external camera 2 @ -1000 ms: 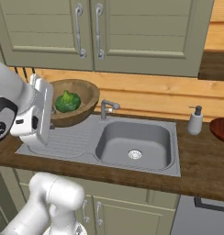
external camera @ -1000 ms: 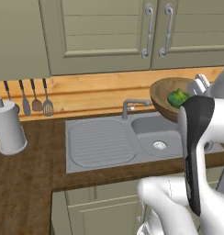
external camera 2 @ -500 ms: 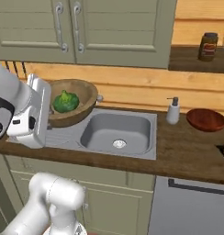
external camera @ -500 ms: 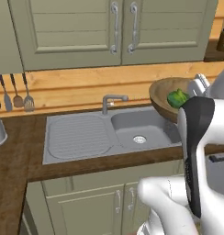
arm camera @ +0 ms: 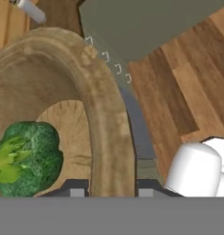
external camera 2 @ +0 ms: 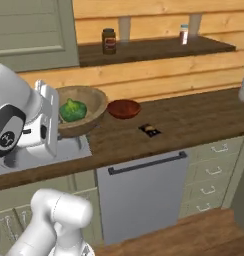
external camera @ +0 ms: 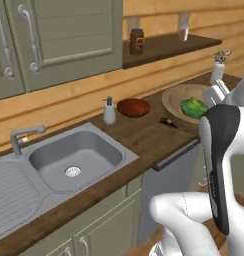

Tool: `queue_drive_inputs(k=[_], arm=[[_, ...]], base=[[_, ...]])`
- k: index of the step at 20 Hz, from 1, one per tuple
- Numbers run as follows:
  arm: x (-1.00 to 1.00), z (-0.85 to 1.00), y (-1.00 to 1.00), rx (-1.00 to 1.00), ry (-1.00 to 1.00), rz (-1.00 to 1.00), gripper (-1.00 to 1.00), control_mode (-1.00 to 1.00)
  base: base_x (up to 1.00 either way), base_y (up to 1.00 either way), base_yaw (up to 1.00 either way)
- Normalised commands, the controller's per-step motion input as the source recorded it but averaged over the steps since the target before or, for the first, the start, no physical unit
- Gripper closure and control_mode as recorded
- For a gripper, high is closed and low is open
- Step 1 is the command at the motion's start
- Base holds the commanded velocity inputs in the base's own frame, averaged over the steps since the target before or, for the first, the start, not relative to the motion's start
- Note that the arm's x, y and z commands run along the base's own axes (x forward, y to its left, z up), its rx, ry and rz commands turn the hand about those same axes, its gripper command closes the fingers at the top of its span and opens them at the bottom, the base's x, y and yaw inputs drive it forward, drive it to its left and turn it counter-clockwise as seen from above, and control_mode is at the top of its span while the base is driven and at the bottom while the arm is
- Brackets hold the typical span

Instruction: Pick the broccoli from the sink and place it in the bowl. Then pick the bowl and place it in the microwave. Then close the microwave door and press the start button.

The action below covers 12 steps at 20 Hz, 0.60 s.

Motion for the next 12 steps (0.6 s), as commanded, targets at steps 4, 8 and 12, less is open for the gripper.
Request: queue_drive_inputs(k=[4, 8, 12], arm=[[0.00, 0.00, 0.00, 0.00, 0.00, 0.00, 1.00, 1.00], [0.00, 0.00, 0.00, 0.00, 0.00, 0.00, 1.00, 1.00], [0.00, 0.00, 0.00, 0.00, 0.00, 0.00, 1.00, 1.00]], base=[[0.00, 0.00, -1.00], [0.00, 0.00, -1.00], [0.00, 0.00, -1.00]])
